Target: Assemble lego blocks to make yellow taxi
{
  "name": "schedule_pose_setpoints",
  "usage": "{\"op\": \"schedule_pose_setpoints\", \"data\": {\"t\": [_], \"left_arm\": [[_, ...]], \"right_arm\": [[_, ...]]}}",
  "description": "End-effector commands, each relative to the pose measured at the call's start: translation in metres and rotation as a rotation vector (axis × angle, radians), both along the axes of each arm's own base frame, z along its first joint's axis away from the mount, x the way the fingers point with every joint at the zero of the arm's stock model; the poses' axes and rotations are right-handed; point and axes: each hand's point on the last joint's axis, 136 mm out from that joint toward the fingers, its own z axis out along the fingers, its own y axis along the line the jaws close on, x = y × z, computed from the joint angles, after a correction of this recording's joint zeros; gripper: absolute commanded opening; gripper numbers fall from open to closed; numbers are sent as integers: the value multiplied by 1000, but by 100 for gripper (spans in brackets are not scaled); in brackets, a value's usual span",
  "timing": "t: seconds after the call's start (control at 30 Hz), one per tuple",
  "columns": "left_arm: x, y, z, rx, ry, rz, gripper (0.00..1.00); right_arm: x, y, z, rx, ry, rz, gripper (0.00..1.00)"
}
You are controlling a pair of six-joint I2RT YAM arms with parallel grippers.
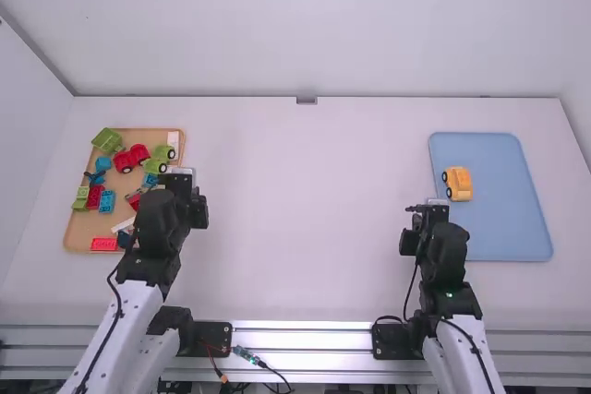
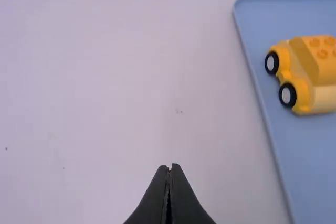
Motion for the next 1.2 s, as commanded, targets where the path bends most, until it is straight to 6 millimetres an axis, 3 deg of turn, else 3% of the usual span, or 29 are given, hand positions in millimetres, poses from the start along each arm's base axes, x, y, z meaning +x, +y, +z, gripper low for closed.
{"op": "schedule_pose_setpoints", "data": {"t": [0.0,0.13,0.53,1.17], "left_arm": [[-10,-1,-10,-6,-7,0,0],[-23,-1,-27,-6,-7,0,0],[-50,-1,-75,-6,-7,0,0],[-44,-1,-18,-6,-268,-1,0]], "right_arm": [[-8,-1,-13,2,1,-6,0],[-16,-1,-28,2,-3,-6,0],[-7,-1,14,2,-189,-6,0],[-7,-1,66,3,-421,-5,0]]}}
